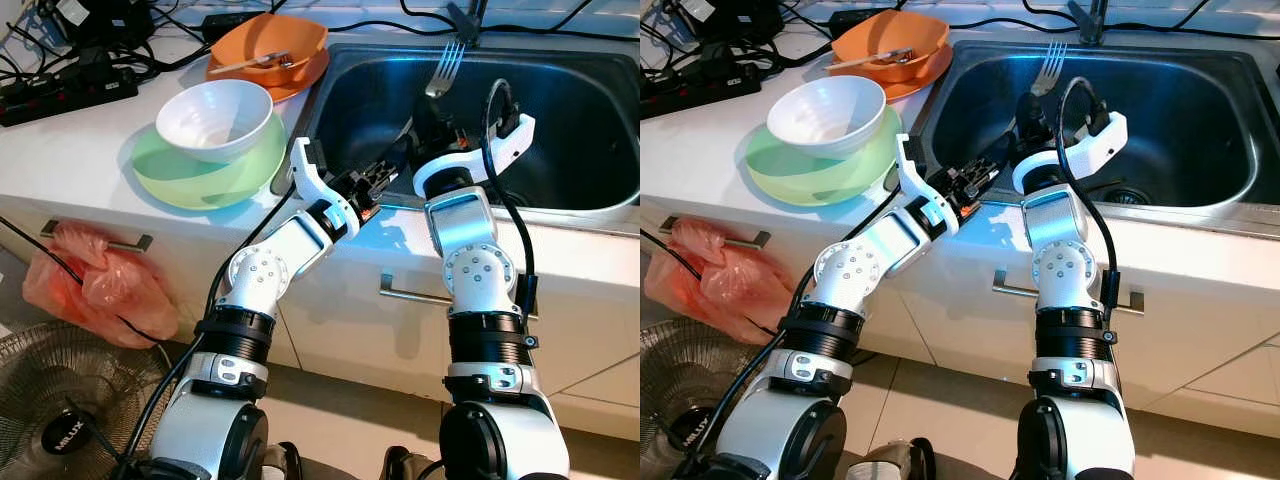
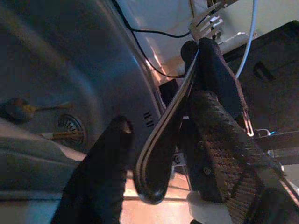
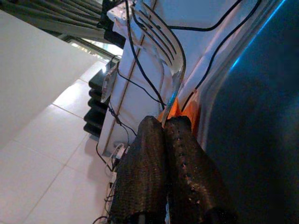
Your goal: Kitchen organization
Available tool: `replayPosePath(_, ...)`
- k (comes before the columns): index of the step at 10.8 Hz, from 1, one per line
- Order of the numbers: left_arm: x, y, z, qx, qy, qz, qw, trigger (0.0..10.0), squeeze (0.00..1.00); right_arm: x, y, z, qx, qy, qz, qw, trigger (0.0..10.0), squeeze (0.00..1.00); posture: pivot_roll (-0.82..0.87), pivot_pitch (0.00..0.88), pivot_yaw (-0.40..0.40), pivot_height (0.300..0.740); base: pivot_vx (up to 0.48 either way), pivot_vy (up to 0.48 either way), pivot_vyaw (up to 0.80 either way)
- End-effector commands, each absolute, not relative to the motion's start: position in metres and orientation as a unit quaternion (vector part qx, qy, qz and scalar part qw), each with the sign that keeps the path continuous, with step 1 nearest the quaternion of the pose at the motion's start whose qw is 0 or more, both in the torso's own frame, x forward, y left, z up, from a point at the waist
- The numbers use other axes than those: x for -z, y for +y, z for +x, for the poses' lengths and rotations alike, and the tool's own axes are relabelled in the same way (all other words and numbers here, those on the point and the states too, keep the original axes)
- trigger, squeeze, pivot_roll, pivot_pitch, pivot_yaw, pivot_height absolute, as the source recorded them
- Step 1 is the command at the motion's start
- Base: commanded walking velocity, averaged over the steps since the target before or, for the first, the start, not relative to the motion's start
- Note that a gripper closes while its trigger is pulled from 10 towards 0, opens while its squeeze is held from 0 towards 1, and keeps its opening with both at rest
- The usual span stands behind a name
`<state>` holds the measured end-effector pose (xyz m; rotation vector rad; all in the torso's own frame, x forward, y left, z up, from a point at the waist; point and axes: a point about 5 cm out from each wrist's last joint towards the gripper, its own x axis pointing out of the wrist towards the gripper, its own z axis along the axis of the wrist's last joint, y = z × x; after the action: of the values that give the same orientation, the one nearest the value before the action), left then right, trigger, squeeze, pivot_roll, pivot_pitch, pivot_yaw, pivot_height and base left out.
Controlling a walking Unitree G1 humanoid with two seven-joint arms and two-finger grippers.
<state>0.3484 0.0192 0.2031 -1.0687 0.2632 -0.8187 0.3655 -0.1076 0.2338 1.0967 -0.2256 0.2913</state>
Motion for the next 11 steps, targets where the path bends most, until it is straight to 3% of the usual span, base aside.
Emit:
replayPosePath(1, -0.199, -0.017, 0.33, 0.406, 0.141, -0.533, 0.729, 10.0, 1.0, -0.244, -0.087, 0.364, -0.165, -0.103, 0.528, 0.827, 0.0, 0.0, 0.0, 0.129, 0.127, 0.74, 0.0, 0.0, 0.0)
replayPosePath(6, -0.2, -0.016, 0.331, 0.406, 0.138, -0.529, 0.732, 10.0, 1.0, -0.243, -0.088, 0.364, -0.164, -0.104, 0.527, 0.827, 0.0, 0.0, 0.0, 0.129, 0.127, 0.74, 0.0, 0.0, 0.0)
replayPosePath(7, -0.209, 0.044, 0.336, 0.363, 0.007, -0.265, 0.893, 10.0, 1.0, -0.225, -0.145, 0.381, -0.07, -0.141, 0.262, 0.952, 0.0, 0.0, 0.06, 0.12, 0.107, 0.74, 0.0, 0.0, 0.0)
replayPosePath(11, -0.22, 0.048, 0.336, 0.361, -0.037, -0.203, 0.909, 10.0, 1.0, -0.223, -0.149, 0.382, -0.055, -0.151, 0.196, 0.967, 0.0, 0.0, 0.06, 0.118, 0.111, 0.74, 0.0, 0.0, 0.0)
